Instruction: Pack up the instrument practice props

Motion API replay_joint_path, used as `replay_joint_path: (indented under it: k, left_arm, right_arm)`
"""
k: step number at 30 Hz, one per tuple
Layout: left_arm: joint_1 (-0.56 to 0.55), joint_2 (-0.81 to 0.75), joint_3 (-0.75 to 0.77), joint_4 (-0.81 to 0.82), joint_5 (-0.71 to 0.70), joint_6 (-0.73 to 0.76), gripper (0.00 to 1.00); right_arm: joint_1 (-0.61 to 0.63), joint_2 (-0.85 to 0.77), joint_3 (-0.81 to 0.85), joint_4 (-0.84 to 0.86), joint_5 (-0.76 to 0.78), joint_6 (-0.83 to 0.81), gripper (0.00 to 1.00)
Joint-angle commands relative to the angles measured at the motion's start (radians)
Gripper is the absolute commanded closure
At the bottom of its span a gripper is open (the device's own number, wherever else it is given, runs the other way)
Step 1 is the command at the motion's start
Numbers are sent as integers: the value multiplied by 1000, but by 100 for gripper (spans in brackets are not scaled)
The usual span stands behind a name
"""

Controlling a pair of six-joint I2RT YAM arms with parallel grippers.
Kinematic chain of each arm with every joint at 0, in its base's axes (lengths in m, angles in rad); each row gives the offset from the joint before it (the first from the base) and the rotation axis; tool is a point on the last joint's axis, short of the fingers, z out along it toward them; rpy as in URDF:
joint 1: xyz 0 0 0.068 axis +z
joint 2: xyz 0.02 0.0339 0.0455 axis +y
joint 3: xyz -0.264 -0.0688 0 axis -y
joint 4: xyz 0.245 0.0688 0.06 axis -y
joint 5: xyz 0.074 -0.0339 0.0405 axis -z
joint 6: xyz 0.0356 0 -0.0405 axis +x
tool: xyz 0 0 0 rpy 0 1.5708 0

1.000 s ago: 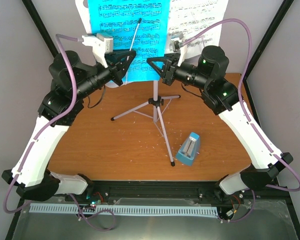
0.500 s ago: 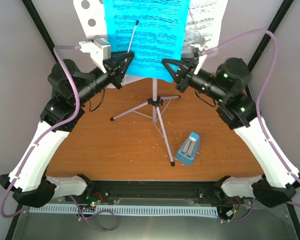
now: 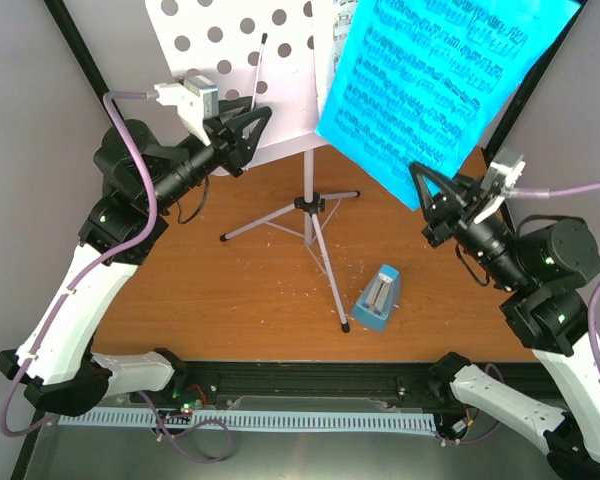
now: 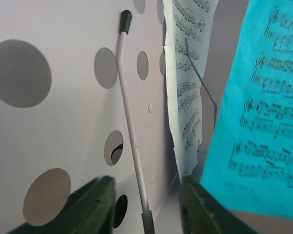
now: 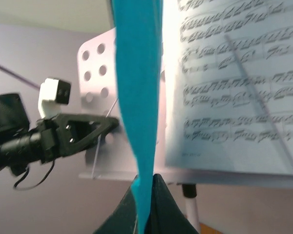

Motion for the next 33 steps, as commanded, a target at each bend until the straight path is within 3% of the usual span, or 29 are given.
replay_joint_path:
  k: [1,8,11,14,18,22,33]
  left_arm:
    - [-9,-12,0,5,27,17,56]
    - [-9,-143,-183,122,245,92,16]
    - [-9,-205,-288,180,294,93,8]
    - [-9,-270,-394,239,243,80,2]
    - [-9,-351,-533,334,193,67,1]
    - [-9,-401,-582,353,195,70,0]
    - [-9,-418,-638,326,265,60,0]
  right_arm:
    - [5,-69,-99,-45,-136,4,97]
    - [5,-173,-304,-75,-504,60,97]
    - [5,-177,-376,-49,-616,141,97]
    - [5,-168,-492,20,-660,234,97]
    - [6,-111,-646,123,-680,330,97]
    - [19,-4,-703,98,-647,335,97]
    - [233,432,-535,-97,-351,232,97]
